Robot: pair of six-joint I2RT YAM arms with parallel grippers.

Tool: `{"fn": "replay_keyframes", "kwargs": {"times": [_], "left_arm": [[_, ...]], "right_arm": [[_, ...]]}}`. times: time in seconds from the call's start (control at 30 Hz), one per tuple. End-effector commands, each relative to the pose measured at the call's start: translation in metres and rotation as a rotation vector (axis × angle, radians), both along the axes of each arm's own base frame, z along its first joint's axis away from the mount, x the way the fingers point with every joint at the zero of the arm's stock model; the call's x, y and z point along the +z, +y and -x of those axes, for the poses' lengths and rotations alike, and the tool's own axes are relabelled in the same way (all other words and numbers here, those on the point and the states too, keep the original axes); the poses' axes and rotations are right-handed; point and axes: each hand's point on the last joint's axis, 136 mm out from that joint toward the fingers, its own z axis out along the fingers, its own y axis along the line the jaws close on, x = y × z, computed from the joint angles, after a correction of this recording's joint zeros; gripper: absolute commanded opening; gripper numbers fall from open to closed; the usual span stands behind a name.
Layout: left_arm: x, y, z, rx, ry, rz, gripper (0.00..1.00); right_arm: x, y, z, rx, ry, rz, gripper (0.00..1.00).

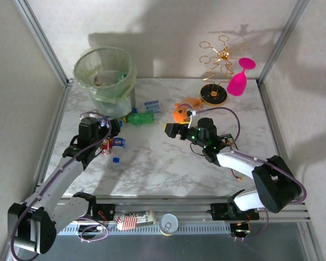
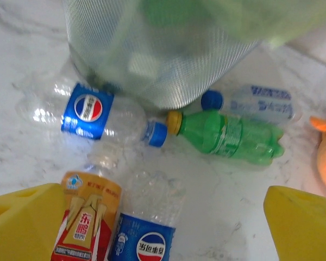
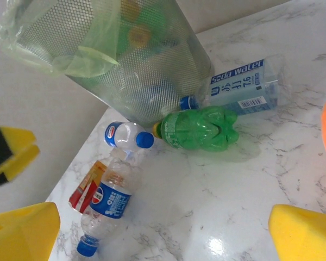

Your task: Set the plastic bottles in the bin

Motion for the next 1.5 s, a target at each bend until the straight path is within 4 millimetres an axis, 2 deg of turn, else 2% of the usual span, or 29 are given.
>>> {"fn": "replay_keyframes", "kwargs": {"times": [0.0, 0.17, 0.67, 0.83, 1.13, 1.47], "left_arm": [[-0.020, -0.015, -0.002, -0.012, 0.020, 0.030, 0.92], [-0.051, -0.031, 0.001, -0.009, 0.074, -0.042, 0.91], [-0.114, -0.037, 0.021, 0.005, 0.231, -0.106, 0.91], [-0.122, -0.047, 0.025, -0.019, 0.252, -0.104, 0.90], [-0.122, -0.062, 0.027, -0.045, 0.257, -0.121, 0.89], [-0.147, -0.066, 0.030, -0.059, 0.318, -0.154, 0.88]], "right_arm": [[0.012, 0.008, -0.005, 0.004, -0.004, -0.035, 0.99], [0.012, 0.011, -0.008, 0.003, 0.005, -0.033, 0.99], [0.006, 0.012, -0.008, 0.004, 0.008, -0.018, 0.99], [0.005, 0.012, -0.007, 0.005, 0.004, -0.015, 0.99], [0.003, 0.008, -0.004, -0.004, -0.003, -0.007, 0.99], [0.001, 0.000, 0.000, -0.025, -0.012, 0.005, 0.99]]}}
